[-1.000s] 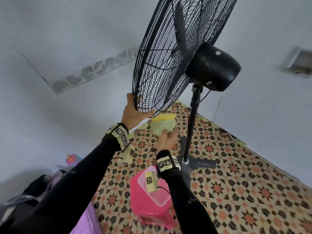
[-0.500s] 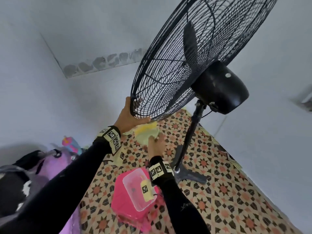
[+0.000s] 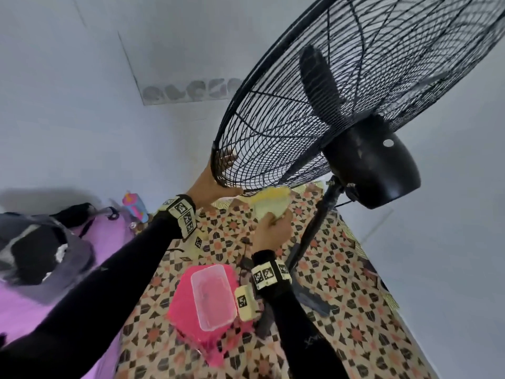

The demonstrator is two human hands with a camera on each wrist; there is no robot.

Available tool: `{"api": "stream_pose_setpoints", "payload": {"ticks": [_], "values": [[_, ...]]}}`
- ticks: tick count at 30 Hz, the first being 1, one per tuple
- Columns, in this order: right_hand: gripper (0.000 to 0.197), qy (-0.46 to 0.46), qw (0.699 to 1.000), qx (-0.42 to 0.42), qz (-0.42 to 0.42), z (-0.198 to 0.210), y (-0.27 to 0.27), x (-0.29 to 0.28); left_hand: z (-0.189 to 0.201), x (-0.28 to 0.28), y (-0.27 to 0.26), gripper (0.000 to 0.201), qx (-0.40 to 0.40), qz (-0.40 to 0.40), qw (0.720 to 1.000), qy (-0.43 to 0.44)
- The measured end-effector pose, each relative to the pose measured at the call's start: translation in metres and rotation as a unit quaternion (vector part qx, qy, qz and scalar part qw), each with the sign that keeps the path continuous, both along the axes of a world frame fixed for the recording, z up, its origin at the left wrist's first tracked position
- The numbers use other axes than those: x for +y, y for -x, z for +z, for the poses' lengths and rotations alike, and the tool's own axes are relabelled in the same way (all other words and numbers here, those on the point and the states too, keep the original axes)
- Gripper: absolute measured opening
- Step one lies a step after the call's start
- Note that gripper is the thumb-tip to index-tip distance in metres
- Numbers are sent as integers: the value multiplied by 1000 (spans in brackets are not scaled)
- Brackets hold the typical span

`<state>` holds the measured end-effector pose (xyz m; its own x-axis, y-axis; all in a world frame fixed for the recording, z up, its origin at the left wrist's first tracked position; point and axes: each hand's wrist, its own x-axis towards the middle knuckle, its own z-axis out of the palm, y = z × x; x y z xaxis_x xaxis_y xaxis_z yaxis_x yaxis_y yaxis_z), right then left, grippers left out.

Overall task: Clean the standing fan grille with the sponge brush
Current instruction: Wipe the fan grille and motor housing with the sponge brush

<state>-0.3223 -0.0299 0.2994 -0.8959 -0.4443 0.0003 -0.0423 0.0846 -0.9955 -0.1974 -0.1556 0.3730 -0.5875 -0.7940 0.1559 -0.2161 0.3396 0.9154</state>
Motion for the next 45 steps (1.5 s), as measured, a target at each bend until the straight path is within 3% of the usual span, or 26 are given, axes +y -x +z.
{"api": "stream_pose_setpoints", "payload": {"ticks": [3,6,8,12,14,17,22,24,27,29,33,36,38,43,45], "values": [[45,-44,992,44,113,-2,2,4,-4,-3,1,119,5,13,1000,9],[34,-145,962,56,224,-9,19,-7,-7,-5,2,114,10,20,1000,1],[37,-158,960,49,228,0,31,-4,-7,-5,4,110,8,21,1000,2],[43,-85,989,17,122,16,36,5,-9,-7,6,106,17,30,999,-4],[45,-88,985,20,150,12,18,7,-10,-6,4,106,18,34,999,-7],[26,-82,969,32,230,-2,3,7,-10,-4,5,106,24,36,999,-8],[40,-37,979,-55,191,-10,15,11,-15,4,10,99,60,73,995,-33],[48,-61,967,-36,244,-12,20,15,-23,10,13,98,88,100,989,-59],[53,-171,922,3,348,-20,33,20,-37,19,21,96,103,126,982,-94],[54,-221,905,-6,362,-36,47,17,-46,20,30,90,105,155,978,-94],[69,-253,903,-142,316,-80,75,-14,-54,21,40,88,104,202,970,-88],[28,-209,893,-254,308,-148,98,-52,-58,18,40,89,105,209,968,-88],[23,-190,885,-296,304,-159,104,-70,-60,16,39,94,100,208,968,-95],[24,-137,880,-362,275,-66,91,-63,-55,21,36,81,63,214,972,-77],[9,-109,874,-387,273,-52,81,-64,-51,23,35,70,44,211,975,-62]]}}
